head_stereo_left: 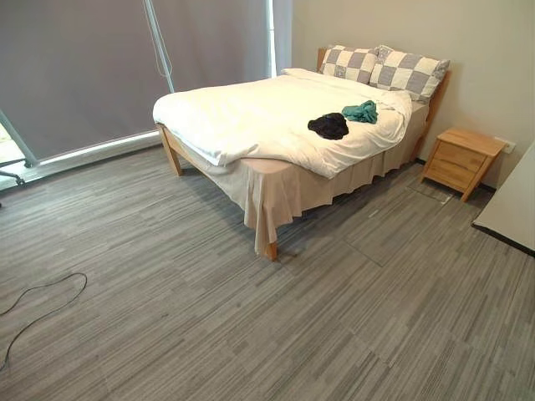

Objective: Tidy up the quilt and then pick up the clothes from the bed and put them into the laundry hamper.

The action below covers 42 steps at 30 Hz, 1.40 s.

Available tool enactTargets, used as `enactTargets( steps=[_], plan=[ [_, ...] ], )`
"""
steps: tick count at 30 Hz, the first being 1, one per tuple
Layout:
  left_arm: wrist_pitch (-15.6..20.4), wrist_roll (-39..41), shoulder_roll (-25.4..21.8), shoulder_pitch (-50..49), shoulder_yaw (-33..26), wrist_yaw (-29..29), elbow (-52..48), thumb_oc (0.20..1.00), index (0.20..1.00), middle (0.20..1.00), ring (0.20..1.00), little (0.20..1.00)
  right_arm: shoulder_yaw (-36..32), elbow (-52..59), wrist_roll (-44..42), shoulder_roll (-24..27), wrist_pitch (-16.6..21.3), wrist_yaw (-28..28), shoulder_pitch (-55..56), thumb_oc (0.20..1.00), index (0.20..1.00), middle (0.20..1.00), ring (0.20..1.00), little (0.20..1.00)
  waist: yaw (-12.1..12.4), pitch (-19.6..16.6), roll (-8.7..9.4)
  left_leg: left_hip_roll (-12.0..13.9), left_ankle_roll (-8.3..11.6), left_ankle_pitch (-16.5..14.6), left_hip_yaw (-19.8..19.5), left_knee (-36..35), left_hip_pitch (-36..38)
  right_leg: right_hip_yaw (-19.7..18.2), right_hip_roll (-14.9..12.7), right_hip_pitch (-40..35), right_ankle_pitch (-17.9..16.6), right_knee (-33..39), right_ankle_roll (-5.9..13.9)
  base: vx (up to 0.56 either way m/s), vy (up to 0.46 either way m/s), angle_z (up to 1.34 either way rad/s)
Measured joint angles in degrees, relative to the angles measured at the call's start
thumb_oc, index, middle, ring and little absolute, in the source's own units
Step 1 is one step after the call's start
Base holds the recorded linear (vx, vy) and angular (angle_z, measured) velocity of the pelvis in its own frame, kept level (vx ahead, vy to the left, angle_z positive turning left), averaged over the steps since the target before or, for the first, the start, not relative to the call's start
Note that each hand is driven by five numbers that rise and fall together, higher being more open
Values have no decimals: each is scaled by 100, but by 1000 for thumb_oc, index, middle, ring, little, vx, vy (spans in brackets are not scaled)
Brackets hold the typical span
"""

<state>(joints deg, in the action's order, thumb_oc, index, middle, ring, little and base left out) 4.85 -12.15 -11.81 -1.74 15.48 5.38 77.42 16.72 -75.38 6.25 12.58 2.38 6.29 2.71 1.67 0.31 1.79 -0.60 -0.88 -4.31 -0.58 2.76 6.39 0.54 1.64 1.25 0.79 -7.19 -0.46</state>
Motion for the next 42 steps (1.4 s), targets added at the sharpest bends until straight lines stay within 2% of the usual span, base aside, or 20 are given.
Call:
enactTargets(
  steps=[11,18,20,22,24,25,26,28,30,32,33,34,35,36,37,38,39,40,41,42],
  plan=[
    [4,-17,-25,87,209,-10,-66,1000,1000,1000,1000,1000,-3,-51,1,-16,-34,4,-29,1000,1000,1000,1000,1000,-10,7,-59,-54,-33,103,31,-210,82,-86,-36,-139,-214,441,40,37,7,-1],
    [-11,-33,-41,220,247,-24,-86,1000,1000,1000,1000,1000,-48,-55,-6,0,-56,6,-131,1000,1000,1000,1000,1000,-7,219,-96,-51,-59,155,58,-363,85,-102,-27,-68,-247,422,40,62,35,-2],
    [-31,-34,-86,369,324,-31,-106,1000,1000,1000,1000,1000,-47,-50,-8,6,-69,9,-278,1000,1000,1000,1000,1000,0,436,-54,-88,-65,173,163,-374,72,-114,-26,168,-246,73,56,23,50,-23],
    [-43,-39,-121,474,330,-44,-106,1000,1000,1000,1000,1000,-59,9,-14,27,-74,14,-516,1000,1000,1000,1000,1000,-61,683,-76,-29,-105,271,273,-466,78,-57,-56,570,-87,-696,311,120,44,-18],
    [-48,-40,-146,579,316,-48,-109,1000,1000,1000,1000,1000,-206,7,-25,30,-79,29,-602,1000,1000,1000,1000,1000,-136,850,-69,-29,-195,247,337,-598,200,15,-44,996,-112,-1465,417,150,15,-22],
    [-89,-41,-163,596,309,-48,-108,1000,1000,1000,1000,1000,-290,48,-71,22,-79,46,-698,1000,1000,1000,1000,1000,-227,963,-109,25,-233,278,418,-701,319,260,-156,1348,57,-2245,710,362,-47,-18],
    [-116,-41,-161,583,269,-41,-112,1000,1000,1000,1000,1000,-302,17,-89,-2,-115,58,-614,1000,1000,1000,1000,1000,-296,966,-103,3,-224,225,454,-728,429,336,-304,1535,143,-2471,777,508,-78,-14],
    [-147,-42,-170,567,219,-44,-34,1000,1000,1000,1000,1000,-533,11,-217,-12,-110,107,-534,1000,1000,1000,1000,1000,-336,966,-11,-93,-149,-86,465,-761,521,603,-767,1797,212,-2035,664,634,-138,-25],
    [-160,-51,-174,618,217,-37,-17,1000,1000,1000,1000,1000,-567,-55,-280,-12,-123,107,-444,1000,1000,1000,1000,1000,-528,951,-1,-82,-97,-136,332,-729,495,539,-971,1853,147,-512,761,445,-105,19],
    [-151,-202,-153,633,207,-25,5,1000,1000,1000,1000,1000,-673,-223,-287,-26,-220,107,-321,1000,1000,1000,1000,1000,-755,902,-27,44,-49,-338,139,-587,420,567,-1124,1830,51,597,909,468,-124,44],
    [-132,-238,-157,548,216,-16,19,1000,1000,1000,1000,1000,-693,-265,-287,-25,-251,105,-147,1000,1000,1000,1000,1000,-873,908,-74,177,23,-492,113,-702,778,543,-1085,1878,45,443,922,776,-252,25],
    [-159,-272,-125,407,206,-7,102,1000,1000,1000,1000,1000,-732,-259,-286,0,-203,108,-62,1000,1000,1000,1000,1000,-988,744,-147,366,162,-708,5,-751,908,453,-1017,1852,-188,207,851,583,-224,43],
    [-148,-282,25,404,239,-17,242,1000,1000,1000,1000,1000,-745,-455,-285,68,-243,105,-2,1000,1000,1000,1000,1000,-1202,614,-470,862,133,-963,-164,-774,1079,649,-630,1858,-370,-317,771,826,-437,77],
    [-134,-321,52,346,271,-19,262,1000,1000,1000,1000,1000,-732,-514,-280,90,-257,99,27,1000,1000,1000,1000,1000,-1234,583,-642,1105,238,-806,-267,-697,1244,717,-373,1816,-373,-599,747,615,-322,53],
    [-135,-374,30,374,263,-20,135,1000,1000,1000,1000,1000,-742,-534,-245,62,-261,98,-58,1000,1000,1000,1000,1000,-1149,625,-597,1167,553,-520,-301,-199,1181,732,-280,1701,-343,-766,536,647,-488,3],
    [-136,-387,34,378,282,1,-22,1000,1000,1000,1000,1000,-776,-628,-210,-22,-268,92,-126,1000,1000,1000,1000,1000,-1056,617,-281,975,858,-278,-278,1423,589,759,-362,1465,-208,-759,264,216,-230,-31],
    [-119,-376,86,441,323,46,-101,1000,1000,1000,1000,1000,-756,-492,-171,84,-186,103,-123,1000,1000,1000,1000,1000,-901,456,-216,875,1068,402,-476,3583,-486,898,-329,1108,-236,-394,53,476,-436,-40],
    [-110,-375,17,404,234,52,-343,1000,1000,1000,1000,1000,-722,-212,-166,148,-221,110,-49,1000,1000,1000,1000,1000,-834,396,-175,601,1072,1241,-686,4295,-903,873,-291,961,-286,-290,-458,426,-239,-39],
    [-75,-356,22,512,200,126,-386,1000,1000,1000,1000,1000,-605,-10,-155,289,-231,109,-179,1000,1000,1000,1000,1000,-644,418,-178,366,1064,1510,-781,5439,-1597,778,-204,715,-210,-78,-591,742,-268,-79],
    [-33,-194,-28,644,216,167,-303,1000,1000,1000,1000,1000,-355,-75,-142,278,-249,115,-365,1000,1000,1000,1000,1000,-451,473,117,-4,762,899,-515,5159,-1764,500,-282,545,-413,100,-582,457,-73,-90]
  ],
)
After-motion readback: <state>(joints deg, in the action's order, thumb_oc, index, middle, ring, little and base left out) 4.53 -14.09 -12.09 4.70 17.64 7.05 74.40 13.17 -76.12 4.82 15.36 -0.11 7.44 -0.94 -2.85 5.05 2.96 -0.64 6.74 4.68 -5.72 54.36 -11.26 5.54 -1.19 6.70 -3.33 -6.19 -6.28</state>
